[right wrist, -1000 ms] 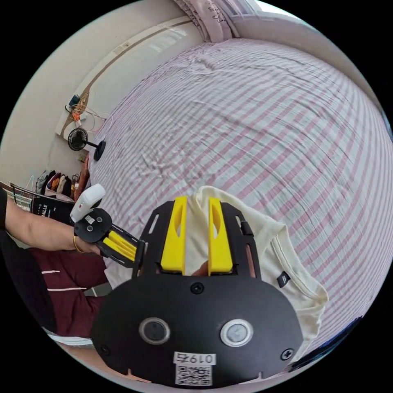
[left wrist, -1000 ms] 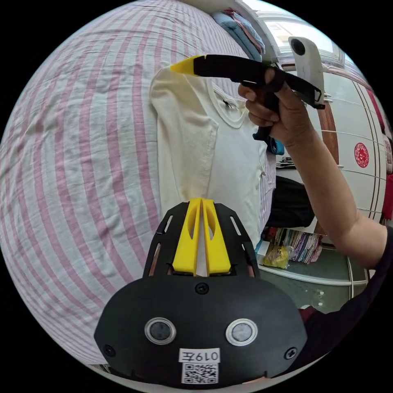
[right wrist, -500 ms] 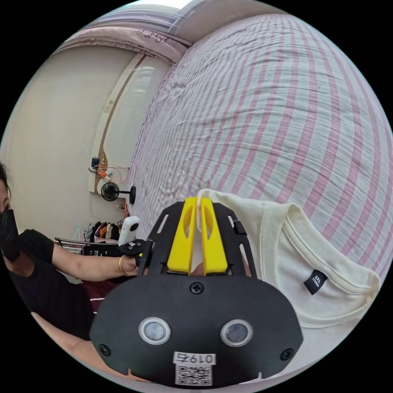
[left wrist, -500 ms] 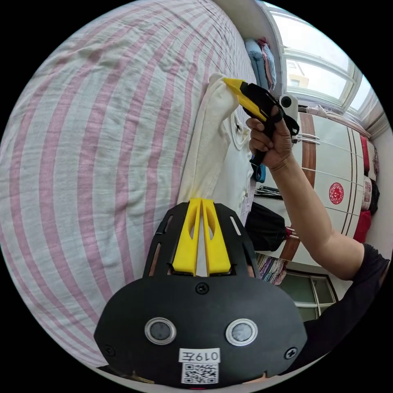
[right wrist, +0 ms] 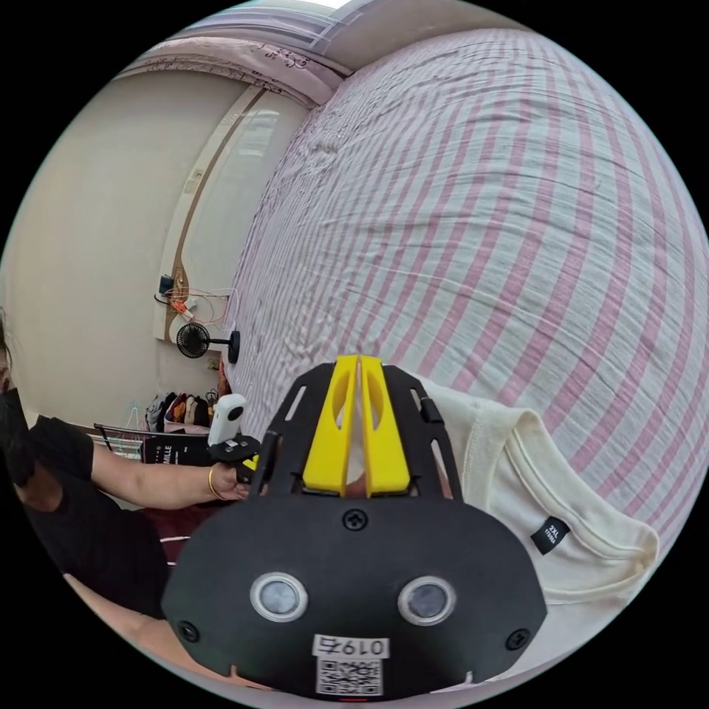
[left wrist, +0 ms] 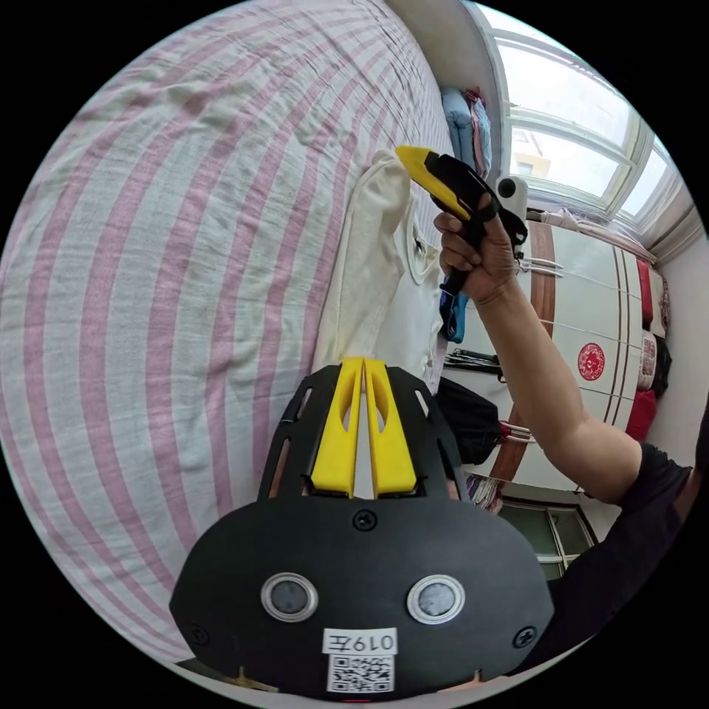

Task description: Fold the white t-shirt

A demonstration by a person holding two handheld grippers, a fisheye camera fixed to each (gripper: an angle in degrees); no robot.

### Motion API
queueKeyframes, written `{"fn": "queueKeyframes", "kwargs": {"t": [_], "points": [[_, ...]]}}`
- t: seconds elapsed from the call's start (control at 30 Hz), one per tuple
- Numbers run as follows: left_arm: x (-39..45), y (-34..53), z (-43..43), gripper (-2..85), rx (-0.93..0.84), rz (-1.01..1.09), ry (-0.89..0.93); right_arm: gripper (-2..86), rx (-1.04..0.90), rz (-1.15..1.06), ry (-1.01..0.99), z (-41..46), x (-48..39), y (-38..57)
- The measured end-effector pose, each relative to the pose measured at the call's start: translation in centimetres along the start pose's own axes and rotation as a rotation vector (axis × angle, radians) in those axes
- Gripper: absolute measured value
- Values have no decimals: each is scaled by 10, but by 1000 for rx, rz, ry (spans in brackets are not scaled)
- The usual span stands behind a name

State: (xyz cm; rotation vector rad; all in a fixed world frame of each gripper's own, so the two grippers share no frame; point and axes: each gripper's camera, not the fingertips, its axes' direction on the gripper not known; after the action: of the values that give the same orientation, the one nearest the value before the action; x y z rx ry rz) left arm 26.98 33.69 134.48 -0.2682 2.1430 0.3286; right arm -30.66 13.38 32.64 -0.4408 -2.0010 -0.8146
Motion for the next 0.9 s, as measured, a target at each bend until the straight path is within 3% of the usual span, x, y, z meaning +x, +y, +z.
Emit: {"fn": "queueKeyframes", "kwargs": {"t": [0.23,0.5,0.6,0.7,0.9], "points": [[6,1,-24,9,88,39,61,35,-30,10,-39,-19,-6,-21],[1,-2,-14,9,19,28,-25,-5,-92,-6,32,-8,-22,-47],[-2,1,-13,9,11,13,-37,9,-83,8,63,-10,-25,-53],[0,4,-14,9,9,17,-35,55,-58,11,-38,-21,-30,-53],[15,10,-17,8,23,74,-73,52,-154,6,-3,-15,-47,-45]]}}
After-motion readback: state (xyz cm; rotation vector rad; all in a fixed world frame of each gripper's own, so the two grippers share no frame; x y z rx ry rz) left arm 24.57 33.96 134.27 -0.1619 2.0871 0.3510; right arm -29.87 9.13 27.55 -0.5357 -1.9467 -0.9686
